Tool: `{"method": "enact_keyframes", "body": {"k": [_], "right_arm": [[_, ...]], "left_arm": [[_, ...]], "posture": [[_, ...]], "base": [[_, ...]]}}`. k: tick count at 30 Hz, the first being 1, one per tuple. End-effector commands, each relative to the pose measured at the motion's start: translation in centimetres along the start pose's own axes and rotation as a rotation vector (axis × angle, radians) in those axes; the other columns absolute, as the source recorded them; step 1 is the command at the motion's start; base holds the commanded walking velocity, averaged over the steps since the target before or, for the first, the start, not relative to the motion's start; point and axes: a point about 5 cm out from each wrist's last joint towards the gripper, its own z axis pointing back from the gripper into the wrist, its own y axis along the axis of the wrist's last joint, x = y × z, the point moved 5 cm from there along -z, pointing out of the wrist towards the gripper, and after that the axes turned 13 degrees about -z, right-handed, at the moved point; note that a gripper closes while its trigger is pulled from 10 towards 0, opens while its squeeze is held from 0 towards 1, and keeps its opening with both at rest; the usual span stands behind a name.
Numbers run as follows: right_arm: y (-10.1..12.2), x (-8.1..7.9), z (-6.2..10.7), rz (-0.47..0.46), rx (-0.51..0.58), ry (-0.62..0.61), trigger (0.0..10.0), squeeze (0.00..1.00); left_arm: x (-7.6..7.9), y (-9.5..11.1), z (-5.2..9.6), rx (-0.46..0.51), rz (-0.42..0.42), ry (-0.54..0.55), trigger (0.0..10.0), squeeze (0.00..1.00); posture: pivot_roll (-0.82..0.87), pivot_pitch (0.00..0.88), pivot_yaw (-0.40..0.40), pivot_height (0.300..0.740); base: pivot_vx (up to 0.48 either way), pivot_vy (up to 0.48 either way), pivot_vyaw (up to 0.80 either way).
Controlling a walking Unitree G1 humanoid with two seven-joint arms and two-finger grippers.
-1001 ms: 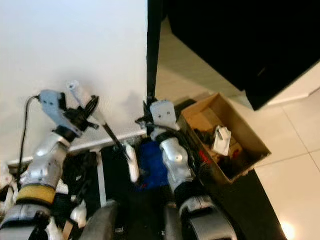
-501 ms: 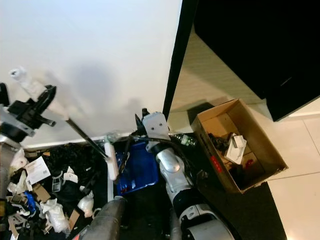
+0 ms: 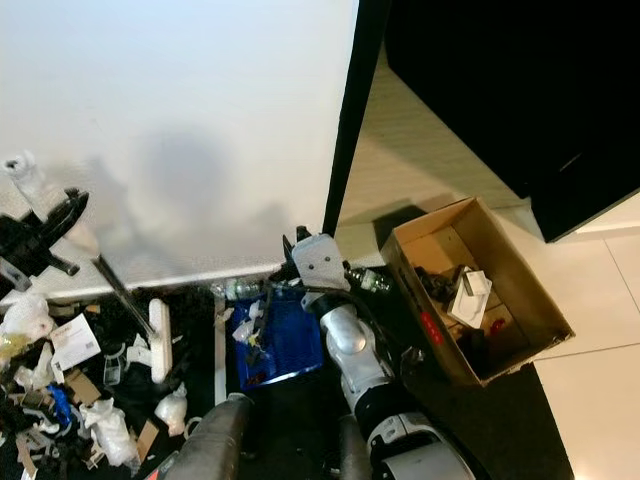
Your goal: Sweep floor
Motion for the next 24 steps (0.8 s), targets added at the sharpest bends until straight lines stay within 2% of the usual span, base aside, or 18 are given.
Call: {"method": "enact_keyframes", "body": {"k": [1, 2, 3, 5, 9, 11, 12, 13, 14, 15, 18, 21, 24], "right_arm": [[-2.4, 0.9, 1.5, 0.03, -0.096, -0.031, 10.0, 0.0], [-2.5, 1.1, 1.6, 0.027, -0.102, -0.042, 10.0, 0.0], [-2.5, 1.1, 1.6, 0.027, -0.102, -0.042, 10.0, 0.0], [-2.3, 1.5, 1.5, 0.029, -0.095, -0.05, 10.0, 0.0], [-2.1, 1.5, 1.4, 0.032, -0.088, -0.049, 10.0, 0.0], [-1.4, 1.8, 0.9, 0.037, -0.058, -0.054, 10.0, 0.0], [-1.4, 1.8, 0.9, 0.037, -0.058, -0.054, 10.0, 0.0], [-0.9, 1.8, 0.7, 0.037, -0.038, -0.055, 10.0, 0.0], [-0.9, 1.8, 0.7, 0.037, -0.038, -0.055, 10.0, 0.0], [-0.4, 1.8, 0.4, 0.036, -0.017, -0.052, 10.0, 0.0], [0.9, 1.6, -0.2, 0.027, 0.035, -0.033, 10.0, 0.0], [1.8, 1.4, -0.6, 0.019, 0.064, -0.018, 10.0, 0.0], [1.9, 1.4, -0.7, 0.02, 0.067, -0.013, 10.0, 0.0]], "left_arm": [[0.9, -3.0, -0.1, -0.036, 0.013, 0.028, 10.0, 0.0], [1.4, -4.1, -0.4, -0.052, 0.009, 0.033, 10.0, 0.0], [1.4, -4.1, -0.4, -0.052, 0.009, 0.033, 10.0, 0.0], [2.3, -5.7, -1.0, -0.093, -0.006, 0.028, 10.0, 0.0], [2.8, -6.3, -1.2, -0.116, -0.011, 0.016, 10.0, 0.0], [4.1, -7.5, -1.7, -0.145, 0.052, -0.002, 10.0, 0.0], [4.1, -7.5, -1.7, -0.145, 0.052, -0.002, 10.0, 0.0], [5.1, -7.8, -2.3, -0.136, 0.147, -0.01, 10.0, 0.0], [5.1, -7.8, -2.3, -0.136, 0.147, -0.01, 10.0, 0.0], [6.2, -7.6, -3.0, -0.111, 0.248, -0.027, 10.0, 0.0], [8.0, -6.1, -4.5, -0.008, 0.439, -0.058, 10.0, 0.0], [8.5, -4.5, -5.1, 0.072, 0.504, -0.081, 10.0, 0.0], [8.3, -3.9, -5.2, 0.101, 0.513, -0.089, 10.0, 0.0]], "posture": [[0.27, 0.315, 0.002, 0.74], [0.26, 0.317, 0.006, 0.74], [0.26, 0.317, 0.006, 0.74], [0.24, 0.32, 0.003, 0.74], [0.23, 0.32, 0.005, 0.74], [0.22, 0.323, 0.001, 0.74], [0.22, 0.323, 0.001, 0.74], [0.21, 0.324, -0.001, 0.74], [0.21, 0.324, -0.001, 0.74], [0.21, 0.327, -0.002, 0.74], [0.2, 0.33, -0.003, 0.74], [0.21, 0.33, -0.005, 0.74], [0.21, 0.331, -0.005, 0.74]], "base": [[0.0, 0.0, 0.0], [0.0, 0.0, 0.0], [0.0, 0.0, 0.0], [0.0, 0.0, 0.0], [0.0, 0.0, 0.0], [0.0, 0.0, 0.0], [0.0, 0.0, 0.0], [0.0, 0.0, 0.0], [0.0, 0.0, 0.0], [0.0, 0.0, 0.0], [0.0, 0.0, 0.0], [0.0, 0.0, 0.0], [0.0, 0.0, 0.0]]}}
